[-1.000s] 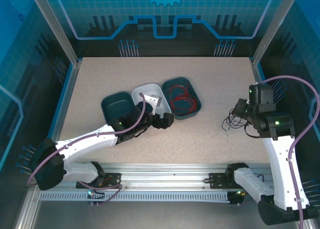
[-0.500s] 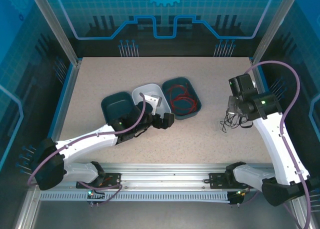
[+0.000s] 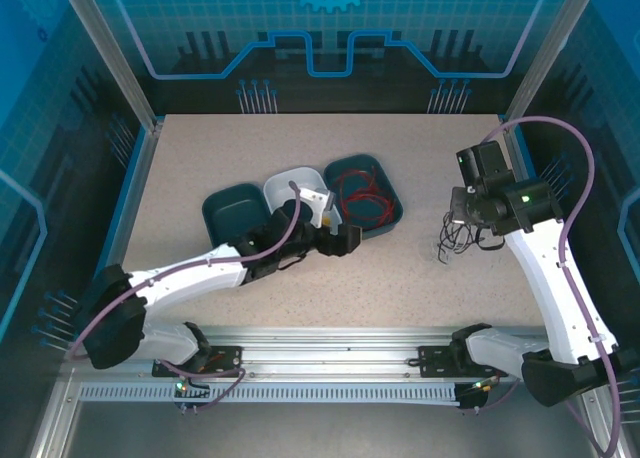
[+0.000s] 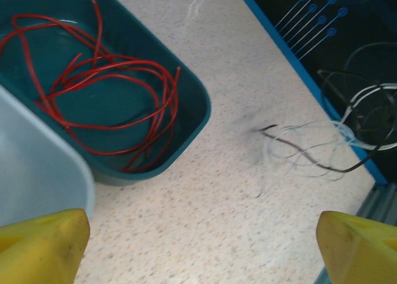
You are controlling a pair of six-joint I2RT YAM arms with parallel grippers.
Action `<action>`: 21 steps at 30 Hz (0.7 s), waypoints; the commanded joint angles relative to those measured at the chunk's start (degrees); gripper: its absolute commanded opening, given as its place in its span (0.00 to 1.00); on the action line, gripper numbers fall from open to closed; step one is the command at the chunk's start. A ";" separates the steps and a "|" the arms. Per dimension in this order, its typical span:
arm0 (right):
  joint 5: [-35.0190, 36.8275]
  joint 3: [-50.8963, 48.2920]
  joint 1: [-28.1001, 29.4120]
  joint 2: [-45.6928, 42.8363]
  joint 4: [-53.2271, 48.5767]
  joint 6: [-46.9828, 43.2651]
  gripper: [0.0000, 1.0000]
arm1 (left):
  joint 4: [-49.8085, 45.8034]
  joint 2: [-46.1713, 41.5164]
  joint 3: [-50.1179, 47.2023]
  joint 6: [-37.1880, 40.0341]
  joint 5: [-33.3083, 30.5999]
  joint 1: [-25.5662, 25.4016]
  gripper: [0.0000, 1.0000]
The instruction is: Untangle the cables
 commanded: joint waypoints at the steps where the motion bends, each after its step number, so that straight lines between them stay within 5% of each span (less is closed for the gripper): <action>1: -3.40 0.58 0.47 -0.82 2.04 -0.71 0.00 | 6.28 4.27 4.27 -0.36 3.73 -1.23 0.90; 12: -11.24 -7.20 0.49 -5.53 6.10 0.83 0.00 | 15.10 23.77 20.71 -10.93 11.79 -4.97 0.86; 21: -12.59 -8.34 0.35 -6.06 7.28 1.36 0.00 | 10.52 34.50 31.40 -9.48 15.97 -7.74 0.79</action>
